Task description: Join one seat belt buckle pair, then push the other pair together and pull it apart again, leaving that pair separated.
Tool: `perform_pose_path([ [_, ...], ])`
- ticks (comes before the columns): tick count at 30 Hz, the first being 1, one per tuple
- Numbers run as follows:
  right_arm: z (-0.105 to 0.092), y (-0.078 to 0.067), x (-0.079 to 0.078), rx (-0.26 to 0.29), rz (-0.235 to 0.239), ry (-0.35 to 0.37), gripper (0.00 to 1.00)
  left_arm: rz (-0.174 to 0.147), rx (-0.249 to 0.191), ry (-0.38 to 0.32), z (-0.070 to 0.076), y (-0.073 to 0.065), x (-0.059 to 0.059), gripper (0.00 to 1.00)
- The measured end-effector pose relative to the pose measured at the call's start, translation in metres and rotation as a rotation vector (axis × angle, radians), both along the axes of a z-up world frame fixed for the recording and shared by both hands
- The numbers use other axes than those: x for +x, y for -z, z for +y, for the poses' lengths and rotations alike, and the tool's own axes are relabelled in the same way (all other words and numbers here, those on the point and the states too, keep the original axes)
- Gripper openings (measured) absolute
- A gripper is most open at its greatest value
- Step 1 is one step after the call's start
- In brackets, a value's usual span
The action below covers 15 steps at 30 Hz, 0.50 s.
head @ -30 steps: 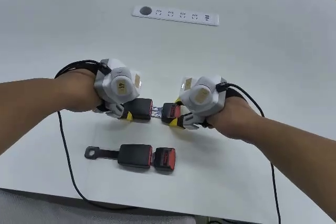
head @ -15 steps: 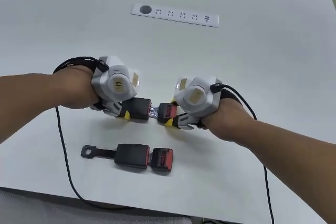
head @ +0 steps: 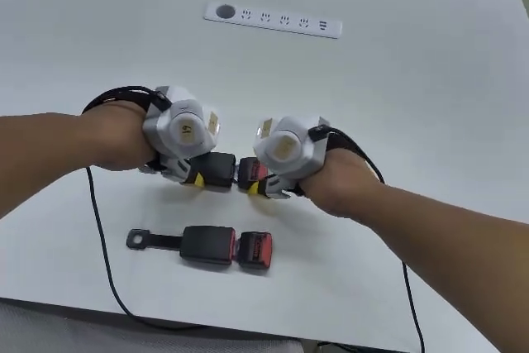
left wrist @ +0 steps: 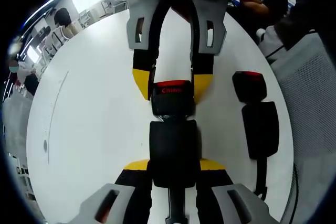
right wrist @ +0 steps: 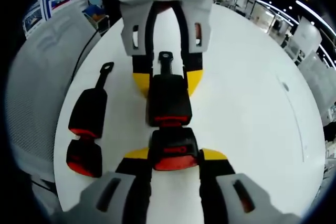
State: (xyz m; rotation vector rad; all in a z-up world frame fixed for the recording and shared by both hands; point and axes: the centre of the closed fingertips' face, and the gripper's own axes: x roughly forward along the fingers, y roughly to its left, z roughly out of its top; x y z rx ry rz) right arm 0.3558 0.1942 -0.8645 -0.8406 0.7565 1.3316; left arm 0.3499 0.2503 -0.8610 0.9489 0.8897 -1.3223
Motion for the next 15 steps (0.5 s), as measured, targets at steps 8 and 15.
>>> perform_pose_path([
  [8, -0.0027, 0.0013, -0.0002, 0.033, 0.017, 0.008, 0.34, -0.002, 0.007, -0.018, -0.0001, -0.0002, -0.0003, 0.32],
  [15, -0.0029, 0.0015, 0.0, 0.038, 0.016, 0.011, 0.35, -0.003, -0.002, -0.021, 0.0006, -0.0009, -0.0005, 0.32],
])
